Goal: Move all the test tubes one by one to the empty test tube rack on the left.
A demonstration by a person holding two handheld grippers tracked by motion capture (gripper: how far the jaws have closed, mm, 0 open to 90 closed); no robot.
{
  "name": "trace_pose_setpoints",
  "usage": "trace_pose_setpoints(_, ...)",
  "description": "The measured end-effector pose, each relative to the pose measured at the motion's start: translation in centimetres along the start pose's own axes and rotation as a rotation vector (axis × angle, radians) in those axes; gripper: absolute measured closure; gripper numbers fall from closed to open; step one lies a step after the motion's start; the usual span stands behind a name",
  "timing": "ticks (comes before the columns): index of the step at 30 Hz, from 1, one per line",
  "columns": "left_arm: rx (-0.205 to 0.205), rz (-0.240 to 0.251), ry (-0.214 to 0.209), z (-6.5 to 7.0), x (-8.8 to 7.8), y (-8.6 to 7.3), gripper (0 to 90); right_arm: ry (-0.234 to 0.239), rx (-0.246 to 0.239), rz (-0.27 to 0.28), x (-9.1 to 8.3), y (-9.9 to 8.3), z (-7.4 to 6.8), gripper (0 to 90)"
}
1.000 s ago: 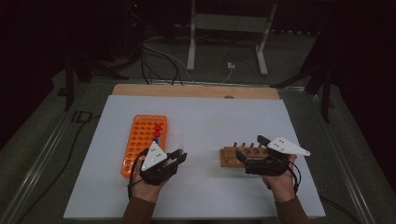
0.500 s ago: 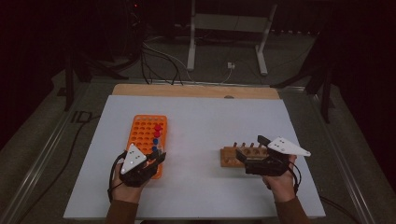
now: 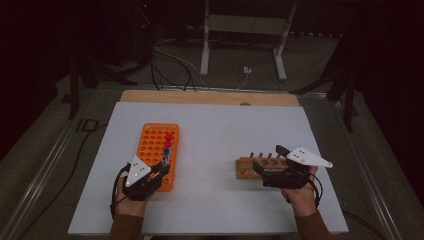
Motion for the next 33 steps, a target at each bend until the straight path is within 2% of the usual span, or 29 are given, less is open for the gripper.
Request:
trace_pose_setpoints(3,0.003,-0.018,0.012,-0.1,0.2,-0.3,76.2,0.000,-0.001,0.000,0.0,0.0,0.0,0.0)
trace_pose_setpoints(8,0.031,-0.068,0.022,0.1,0.8,-0.7,76.2,0.003,-0.005,0.000,0.0,0.0,-0.1,0.0)
trace_pose_setpoints(15,0.029,-0.156,0.033,0.1,1.5,-1.3,76.5,0.002,-0.002,0.000,-0.1,0.0,0.0,0.0)
trace_pose_setpoints(27,0.011,-0.191,0.033,0.1,1.7,-1.5,76.7,0.002,-0.009,-0.005,0.0,-0.1,0.0,0.0)
trace_pose_setpoints(33,0.024,-0.200,0.041,0.2,1.9,-1.6,76.7,0.004,-0.009,-0.007,0.1,-0.1,-0.1,0.0)
Point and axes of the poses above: each handheld gripper's, and its own axes: x roughly forward along the jaws, y roughly out of its top, z roughly to its right, the point moved 2 cm from there along x, roughly forward along the jaws, and after that the axes turned 1 degree about -z, right-handed, at the moved point
